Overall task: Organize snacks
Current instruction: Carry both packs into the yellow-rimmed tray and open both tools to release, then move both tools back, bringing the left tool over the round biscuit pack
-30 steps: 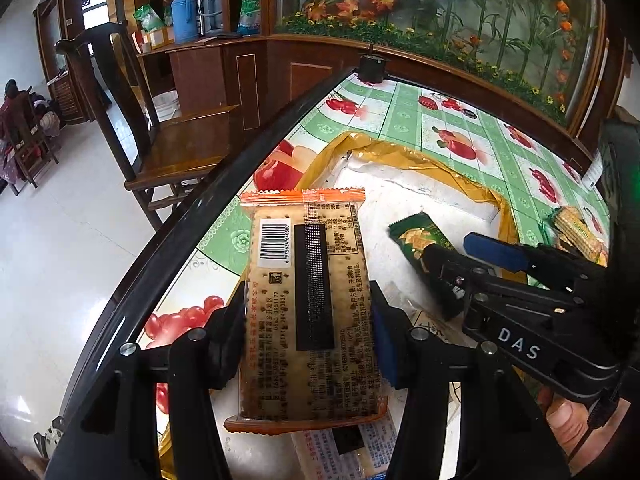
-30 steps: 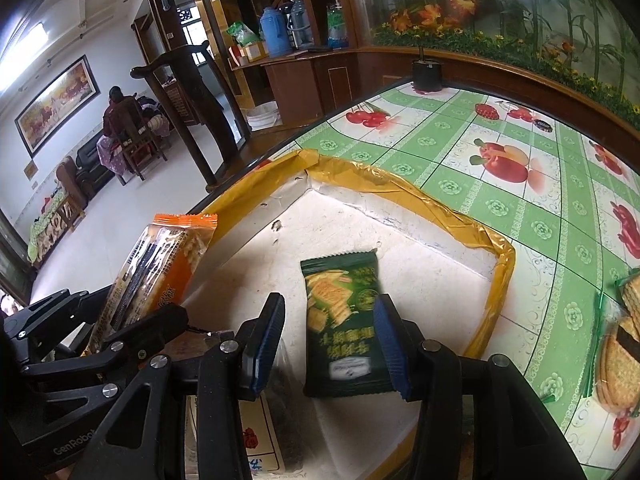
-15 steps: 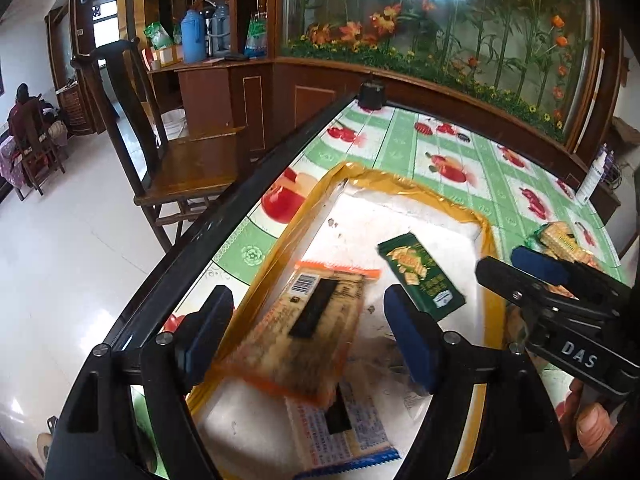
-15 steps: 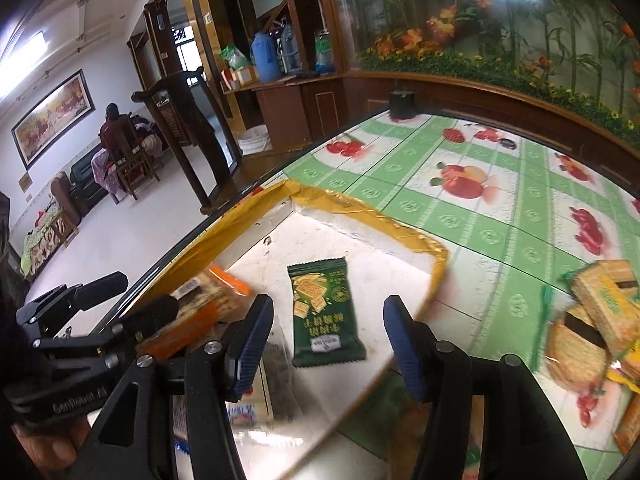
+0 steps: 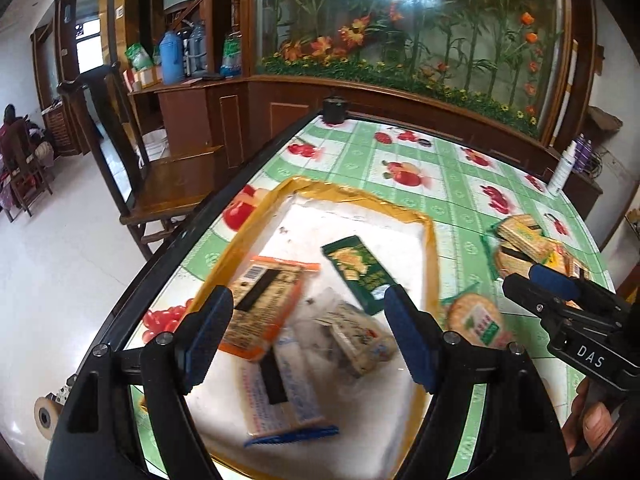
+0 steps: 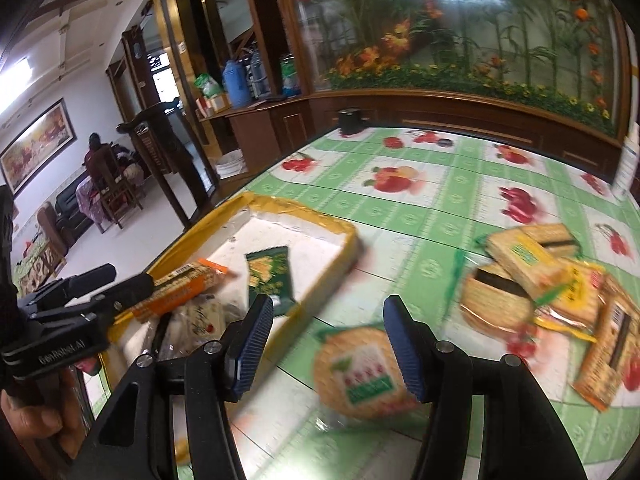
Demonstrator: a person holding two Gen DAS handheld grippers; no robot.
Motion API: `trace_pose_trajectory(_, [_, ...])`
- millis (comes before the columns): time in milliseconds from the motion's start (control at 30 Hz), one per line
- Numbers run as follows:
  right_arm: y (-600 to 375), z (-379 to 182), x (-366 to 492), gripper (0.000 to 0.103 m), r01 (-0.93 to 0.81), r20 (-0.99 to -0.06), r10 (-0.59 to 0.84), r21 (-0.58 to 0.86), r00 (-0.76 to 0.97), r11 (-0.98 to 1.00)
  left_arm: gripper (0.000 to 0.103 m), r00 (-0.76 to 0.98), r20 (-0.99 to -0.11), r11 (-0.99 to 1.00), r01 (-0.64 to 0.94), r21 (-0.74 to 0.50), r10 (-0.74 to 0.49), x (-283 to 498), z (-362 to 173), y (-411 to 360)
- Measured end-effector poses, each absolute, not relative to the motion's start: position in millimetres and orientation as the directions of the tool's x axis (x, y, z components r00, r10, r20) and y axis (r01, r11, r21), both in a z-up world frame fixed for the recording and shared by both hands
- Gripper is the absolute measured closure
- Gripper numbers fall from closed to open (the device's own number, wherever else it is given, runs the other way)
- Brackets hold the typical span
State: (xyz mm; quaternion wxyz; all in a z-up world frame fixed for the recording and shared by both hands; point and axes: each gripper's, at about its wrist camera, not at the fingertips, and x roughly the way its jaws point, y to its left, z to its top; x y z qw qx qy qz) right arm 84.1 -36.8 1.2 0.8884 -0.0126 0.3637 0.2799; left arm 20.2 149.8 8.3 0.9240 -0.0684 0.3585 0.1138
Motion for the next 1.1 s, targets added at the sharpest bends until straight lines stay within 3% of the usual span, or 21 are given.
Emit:
trace_pose_trajectory(733, [-171,0,60,0.043,-0.303,-0.636,0.37,0.218,0.677,0.928,0.025,0.684,-0.73,0.997,-0.055,-0.06,-0.007,36,-9,34])
trace_pose_trajectory(1100, [-225,-2,48,0.043,-0.214,-0.623,0.319,0.239,0.714,0.947,0.025,0.662,-0.745,0.985,-0.167,-0.05,0.075,39,-23,11])
